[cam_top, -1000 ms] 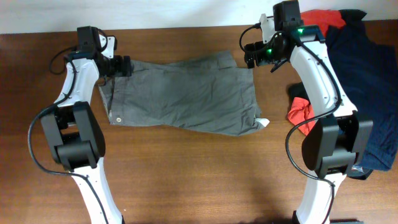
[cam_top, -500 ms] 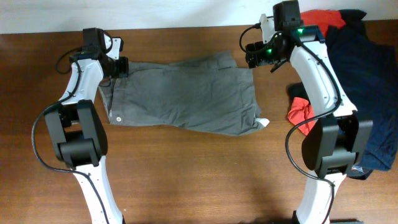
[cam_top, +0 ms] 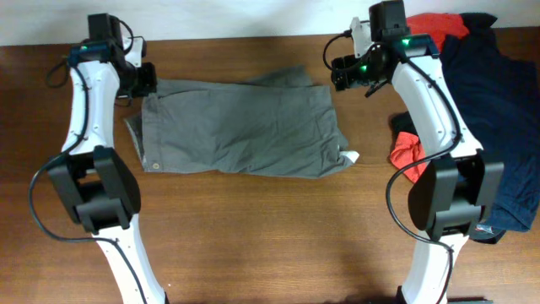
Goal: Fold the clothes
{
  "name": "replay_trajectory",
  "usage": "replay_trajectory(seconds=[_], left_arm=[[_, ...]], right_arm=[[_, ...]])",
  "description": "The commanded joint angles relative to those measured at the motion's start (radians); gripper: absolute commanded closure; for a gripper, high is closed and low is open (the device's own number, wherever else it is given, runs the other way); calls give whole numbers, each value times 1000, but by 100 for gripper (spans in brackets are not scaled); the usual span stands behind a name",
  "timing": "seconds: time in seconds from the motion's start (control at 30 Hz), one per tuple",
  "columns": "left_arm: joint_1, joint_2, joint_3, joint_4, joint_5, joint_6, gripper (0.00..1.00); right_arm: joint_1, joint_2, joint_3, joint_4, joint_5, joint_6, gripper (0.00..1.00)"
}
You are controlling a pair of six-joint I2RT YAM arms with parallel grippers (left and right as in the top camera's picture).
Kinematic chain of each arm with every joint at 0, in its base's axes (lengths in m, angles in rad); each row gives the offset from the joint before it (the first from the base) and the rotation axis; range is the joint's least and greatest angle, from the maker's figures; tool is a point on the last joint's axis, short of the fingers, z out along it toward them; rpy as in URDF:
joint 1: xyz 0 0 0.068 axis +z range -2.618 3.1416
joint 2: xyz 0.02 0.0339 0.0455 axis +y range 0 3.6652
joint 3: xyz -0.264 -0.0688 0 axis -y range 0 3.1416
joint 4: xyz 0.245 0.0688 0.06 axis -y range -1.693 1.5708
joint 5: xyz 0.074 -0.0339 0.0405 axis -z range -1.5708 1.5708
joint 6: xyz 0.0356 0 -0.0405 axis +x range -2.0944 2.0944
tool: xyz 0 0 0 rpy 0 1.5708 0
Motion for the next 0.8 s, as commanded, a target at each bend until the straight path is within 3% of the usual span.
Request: replay_trajectory(seconds=[0.0,0.33,0.67,0.77], left_arm=[[8,-53,24,-72,-63,-21,100],[8,-49,17,-102,-101,-25,99],[8,-49,17,-109,-101,-24,99],[8,-49,17,-114,-101,-24,99]], right_arm=[[36,63,14,35,-22,4,14],[80,188,14,165,0,4,20],[82,272,14,222,36,32,46],[82,286,14,236,35,36,50]])
